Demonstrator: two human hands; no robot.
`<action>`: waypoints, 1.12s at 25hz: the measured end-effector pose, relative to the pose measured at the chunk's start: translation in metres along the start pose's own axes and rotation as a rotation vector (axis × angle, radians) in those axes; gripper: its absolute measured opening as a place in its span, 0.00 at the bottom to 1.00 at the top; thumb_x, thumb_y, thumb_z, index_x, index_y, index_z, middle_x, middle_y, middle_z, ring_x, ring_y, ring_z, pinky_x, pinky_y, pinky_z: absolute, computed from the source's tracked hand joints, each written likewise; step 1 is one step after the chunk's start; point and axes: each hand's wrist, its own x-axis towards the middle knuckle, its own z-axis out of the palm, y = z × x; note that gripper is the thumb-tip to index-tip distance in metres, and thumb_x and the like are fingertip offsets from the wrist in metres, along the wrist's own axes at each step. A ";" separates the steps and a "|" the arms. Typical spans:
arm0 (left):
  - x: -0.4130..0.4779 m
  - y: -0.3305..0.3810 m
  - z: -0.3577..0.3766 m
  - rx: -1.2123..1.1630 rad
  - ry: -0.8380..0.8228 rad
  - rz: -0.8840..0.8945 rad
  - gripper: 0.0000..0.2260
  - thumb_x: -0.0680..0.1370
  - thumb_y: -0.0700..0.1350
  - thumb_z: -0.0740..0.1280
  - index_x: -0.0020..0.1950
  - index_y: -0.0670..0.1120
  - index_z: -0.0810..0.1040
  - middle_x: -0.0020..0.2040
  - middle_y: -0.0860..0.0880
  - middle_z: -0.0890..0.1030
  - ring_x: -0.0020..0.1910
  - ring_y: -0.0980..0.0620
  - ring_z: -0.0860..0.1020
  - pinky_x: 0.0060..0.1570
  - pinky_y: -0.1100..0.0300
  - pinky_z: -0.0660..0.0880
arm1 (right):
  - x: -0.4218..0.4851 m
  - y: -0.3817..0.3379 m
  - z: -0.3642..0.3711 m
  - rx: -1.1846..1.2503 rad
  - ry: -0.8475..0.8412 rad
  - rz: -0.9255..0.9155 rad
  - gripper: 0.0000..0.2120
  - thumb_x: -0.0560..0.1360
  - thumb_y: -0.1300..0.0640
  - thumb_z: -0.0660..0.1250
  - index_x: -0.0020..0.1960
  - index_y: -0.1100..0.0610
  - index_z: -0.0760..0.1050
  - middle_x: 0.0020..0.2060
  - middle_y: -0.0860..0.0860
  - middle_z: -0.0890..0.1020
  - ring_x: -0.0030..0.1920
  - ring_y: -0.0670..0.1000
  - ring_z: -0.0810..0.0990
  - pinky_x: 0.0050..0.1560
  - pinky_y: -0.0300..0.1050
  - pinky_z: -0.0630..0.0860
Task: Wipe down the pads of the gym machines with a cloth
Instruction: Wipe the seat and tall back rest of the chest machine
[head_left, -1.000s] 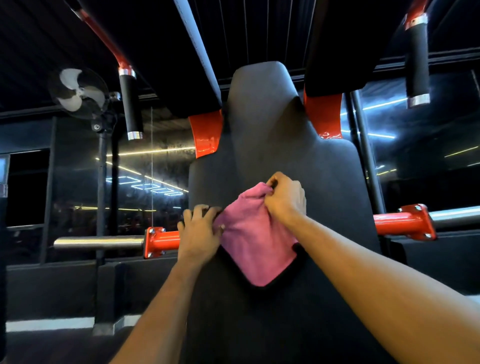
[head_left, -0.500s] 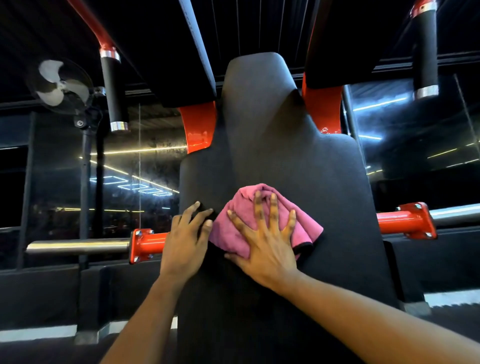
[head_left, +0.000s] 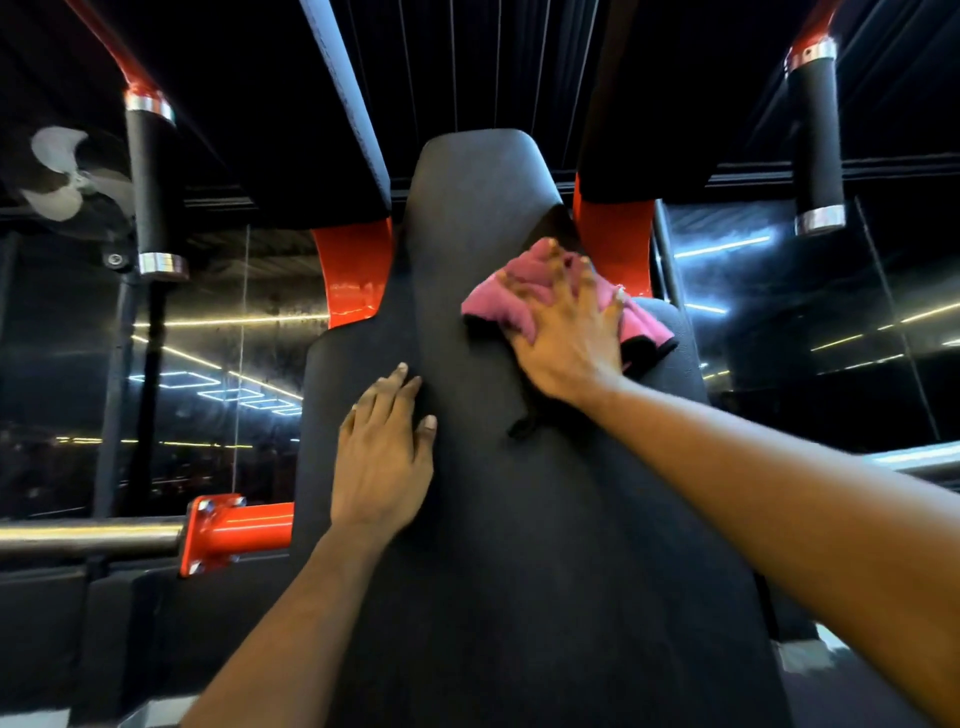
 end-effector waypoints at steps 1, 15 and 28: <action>0.003 0.007 0.004 0.023 -0.010 -0.029 0.21 0.82 0.49 0.61 0.75 0.47 0.68 0.79 0.51 0.63 0.77 0.47 0.61 0.75 0.45 0.59 | 0.009 0.014 -0.005 -0.015 0.010 0.040 0.29 0.78 0.33 0.57 0.77 0.33 0.57 0.82 0.51 0.51 0.80 0.64 0.53 0.71 0.77 0.55; -0.004 0.025 0.021 0.166 -0.039 -0.108 0.29 0.83 0.58 0.52 0.81 0.46 0.57 0.82 0.51 0.54 0.81 0.48 0.50 0.77 0.40 0.51 | 0.012 0.099 -0.048 0.164 -0.090 -0.111 0.31 0.73 0.36 0.62 0.74 0.41 0.67 0.61 0.55 0.82 0.61 0.62 0.79 0.60 0.58 0.73; -0.007 0.035 0.017 0.111 -0.035 -0.158 0.29 0.82 0.58 0.54 0.80 0.46 0.59 0.82 0.50 0.55 0.80 0.46 0.51 0.76 0.37 0.51 | -0.003 0.106 -0.050 0.200 -0.076 0.096 0.26 0.76 0.38 0.65 0.73 0.39 0.69 0.65 0.50 0.79 0.67 0.60 0.74 0.62 0.57 0.70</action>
